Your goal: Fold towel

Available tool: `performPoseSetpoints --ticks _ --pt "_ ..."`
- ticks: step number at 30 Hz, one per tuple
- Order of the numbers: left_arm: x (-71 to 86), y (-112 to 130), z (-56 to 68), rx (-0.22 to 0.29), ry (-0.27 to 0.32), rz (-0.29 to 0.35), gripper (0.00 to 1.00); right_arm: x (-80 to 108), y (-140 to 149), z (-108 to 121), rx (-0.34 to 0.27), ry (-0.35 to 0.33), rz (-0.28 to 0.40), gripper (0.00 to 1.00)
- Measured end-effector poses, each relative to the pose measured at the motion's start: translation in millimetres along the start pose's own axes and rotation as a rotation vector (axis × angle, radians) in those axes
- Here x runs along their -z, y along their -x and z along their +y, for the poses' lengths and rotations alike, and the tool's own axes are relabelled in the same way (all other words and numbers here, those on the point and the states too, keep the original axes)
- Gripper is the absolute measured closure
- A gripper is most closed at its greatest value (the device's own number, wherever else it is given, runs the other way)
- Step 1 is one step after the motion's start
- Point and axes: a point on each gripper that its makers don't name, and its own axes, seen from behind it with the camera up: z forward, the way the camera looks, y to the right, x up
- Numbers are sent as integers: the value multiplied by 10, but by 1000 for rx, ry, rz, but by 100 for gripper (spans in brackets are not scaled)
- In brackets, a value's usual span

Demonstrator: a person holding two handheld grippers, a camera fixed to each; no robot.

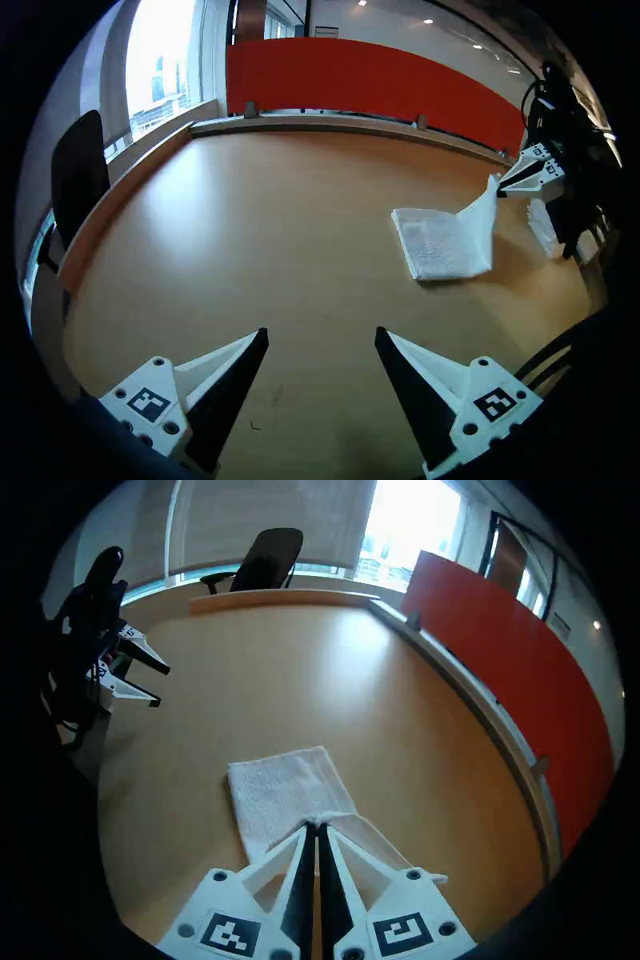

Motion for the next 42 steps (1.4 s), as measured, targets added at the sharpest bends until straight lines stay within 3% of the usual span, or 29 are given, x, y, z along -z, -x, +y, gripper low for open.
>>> performPoseSetpoints --ticks 11,23,35,40,42 --pt "24 71 -88 35 -23 -1 1 -587 -39 -420 62 -146 -43 98" --pt "39 121 -97 56 -32 2 1 -1008 15 -726 117 -241 -92 98" --pt "25 117 -127 58 -34 2 1 -1070 39 -731 100 -244 -98 95" --pt "20 116 -129 56 -35 -1 1 -1058 25 -730 103 -246 -91 87" --pt "19 117 -130 57 -35 -2 1 -1047 20 -726 102 -246 -89 79"
